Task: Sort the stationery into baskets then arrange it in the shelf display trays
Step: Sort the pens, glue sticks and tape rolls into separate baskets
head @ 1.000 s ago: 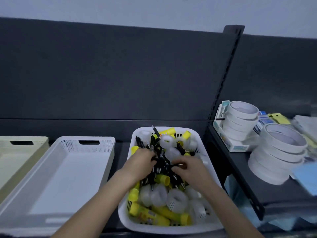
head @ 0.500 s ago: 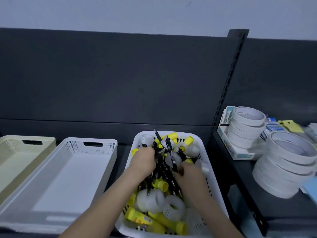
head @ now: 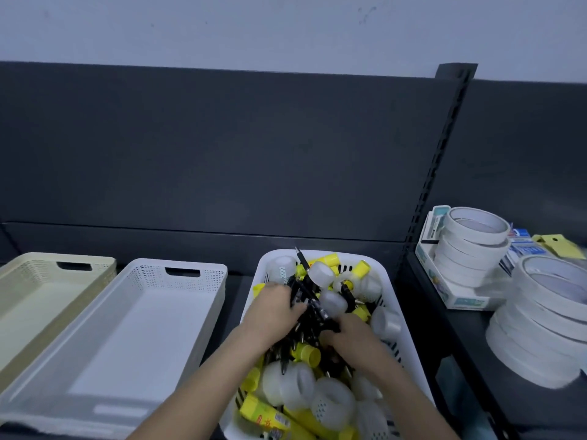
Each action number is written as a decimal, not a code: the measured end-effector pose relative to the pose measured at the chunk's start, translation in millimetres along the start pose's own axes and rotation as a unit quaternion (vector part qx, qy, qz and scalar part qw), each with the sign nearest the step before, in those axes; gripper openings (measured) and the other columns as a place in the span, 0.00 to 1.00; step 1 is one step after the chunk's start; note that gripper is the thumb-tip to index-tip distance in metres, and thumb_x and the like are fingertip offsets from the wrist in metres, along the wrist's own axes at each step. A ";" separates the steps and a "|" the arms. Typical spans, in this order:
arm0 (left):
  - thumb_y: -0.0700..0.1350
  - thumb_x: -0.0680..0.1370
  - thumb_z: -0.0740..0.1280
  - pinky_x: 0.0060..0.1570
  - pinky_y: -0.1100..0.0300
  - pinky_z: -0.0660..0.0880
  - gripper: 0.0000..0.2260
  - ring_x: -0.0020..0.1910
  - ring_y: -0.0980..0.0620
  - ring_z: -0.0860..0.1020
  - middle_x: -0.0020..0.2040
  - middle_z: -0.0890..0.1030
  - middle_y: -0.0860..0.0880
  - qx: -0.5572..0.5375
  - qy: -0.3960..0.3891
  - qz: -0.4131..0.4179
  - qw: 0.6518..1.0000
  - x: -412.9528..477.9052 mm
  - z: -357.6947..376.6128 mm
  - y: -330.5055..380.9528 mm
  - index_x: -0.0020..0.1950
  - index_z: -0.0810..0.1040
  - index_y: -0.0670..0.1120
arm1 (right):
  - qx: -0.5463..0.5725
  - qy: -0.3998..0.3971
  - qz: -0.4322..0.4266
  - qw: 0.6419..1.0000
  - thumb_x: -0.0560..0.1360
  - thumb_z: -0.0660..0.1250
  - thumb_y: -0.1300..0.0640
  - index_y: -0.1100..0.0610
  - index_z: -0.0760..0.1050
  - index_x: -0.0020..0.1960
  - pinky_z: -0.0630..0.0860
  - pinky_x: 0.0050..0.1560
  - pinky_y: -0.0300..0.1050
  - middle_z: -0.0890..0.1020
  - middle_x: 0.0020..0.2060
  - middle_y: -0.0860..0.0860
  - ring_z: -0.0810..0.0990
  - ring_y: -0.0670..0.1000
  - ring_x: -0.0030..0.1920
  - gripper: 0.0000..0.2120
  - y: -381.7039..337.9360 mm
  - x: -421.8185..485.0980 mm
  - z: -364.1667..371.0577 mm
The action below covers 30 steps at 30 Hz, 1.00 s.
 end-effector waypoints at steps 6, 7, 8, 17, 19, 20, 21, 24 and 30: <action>0.53 0.77 0.63 0.54 0.55 0.71 0.18 0.61 0.42 0.71 0.59 0.75 0.40 0.127 -0.053 -0.038 0.990 15.3 25.0 15.8 0.58 0.73 0.40 | 0.182 0.012 0.056 0.982 0.80 0.57 0.60 0.59 0.72 0.46 0.66 0.27 0.36 0.75 0.26 0.52 0.73 0.46 0.25 0.07 21.2 -15.6 -3.2; 0.54 0.77 0.62 0.58 0.55 0.69 0.21 0.64 0.42 0.69 0.62 0.73 0.41 0.154 -0.059 -0.042 0.985 15.4 27.3 14.2 0.62 0.70 0.40 | 0.192 0.020 0.059 0.980 0.80 0.56 0.60 0.59 0.72 0.47 0.66 0.28 0.36 0.75 0.26 0.52 0.73 0.47 0.26 0.07 22.9 -16.9 -3.7; 0.54 0.78 0.61 0.61 0.54 0.66 0.22 0.66 0.42 0.66 0.65 0.71 0.41 0.180 -0.058 -0.046 0.981 14.9 28.3 12.0 0.65 0.67 0.40 | 0.196 0.027 0.059 0.978 0.80 0.56 0.60 0.59 0.72 0.48 0.66 0.28 0.37 0.74 0.26 0.52 0.73 0.47 0.26 0.06 23.7 -17.9 -4.7; 0.38 0.76 0.56 0.59 0.55 0.64 0.15 0.64 0.42 0.67 0.61 0.75 0.41 0.163 -0.010 -0.070 0.984 -1.6 20.6 2.6 0.63 0.65 0.41 | 0.249 0.051 0.053 0.966 0.81 0.55 0.59 0.60 0.71 0.47 0.66 0.26 0.35 0.73 0.29 0.54 0.71 0.47 0.27 0.09 13.0 -23.7 -4.2; 0.40 0.77 0.56 0.56 0.52 0.67 0.14 0.62 0.40 0.71 0.59 0.76 0.41 0.082 -0.005 -0.083 0.993 -3.4 18.4 -3.5 0.63 0.65 0.42 | 0.288 0.052 0.051 0.955 0.81 0.55 0.60 0.62 0.71 0.45 0.66 0.27 0.37 0.73 0.29 0.54 0.70 0.48 0.27 0.10 10.8 -25.4 -2.8; 0.42 0.78 0.56 0.55 0.52 0.68 0.13 0.60 0.40 0.72 0.59 0.77 0.41 0.037 0.009 -0.084 0.996 -3.7 14.5 -5.5 0.62 0.65 0.42 | 0.321 0.050 0.052 0.944 0.81 0.55 0.60 0.62 0.71 0.44 0.66 0.26 0.38 0.73 0.29 0.54 0.70 0.48 0.26 0.10 9.4 -27.2 -2.8; 0.43 0.79 0.56 0.54 0.52 0.69 0.12 0.59 0.40 0.73 0.57 0.77 0.41 -0.006 0.025 -0.083 0.996 -4.5 9.0 -6.7 0.62 0.65 0.42 | 0.361 0.045 0.054 0.930 0.81 0.56 0.60 0.62 0.71 0.43 0.65 0.26 0.39 0.73 0.29 0.54 0.70 0.49 0.25 0.11 7.5 -29.1 -2.3; 0.41 0.80 0.57 0.44 0.57 0.71 0.11 0.50 0.44 0.76 0.50 0.77 0.46 -0.183 0.059 -0.070 0.979 -13.0 -6.5 -3.1 0.62 0.65 0.44 | 0.465 0.000 0.051 0.884 0.80 0.58 0.60 0.64 0.73 0.41 0.65 0.26 0.42 0.75 0.29 0.56 0.70 0.50 0.24 0.12 -4.4 -35.2 1.3; 0.39 0.80 0.59 0.30 0.63 0.72 0.08 0.28 0.53 0.74 0.37 0.76 0.49 -0.393 0.070 -0.075 0.914 -33.4 -33.0 -13.1 0.58 0.67 0.47 | 0.504 -0.050 0.009 0.862 0.79 0.57 0.62 0.65 0.74 0.44 0.71 0.25 0.40 0.80 0.29 0.57 0.74 0.50 0.25 0.10 -44.9 -37.3 5.7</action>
Point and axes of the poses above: each hand's wrist, its own x-axis towards the middle knuckle, its own z-axis out of the palm, y = z × x, the point moved 9 cm from there along x, towards the middle knuckle
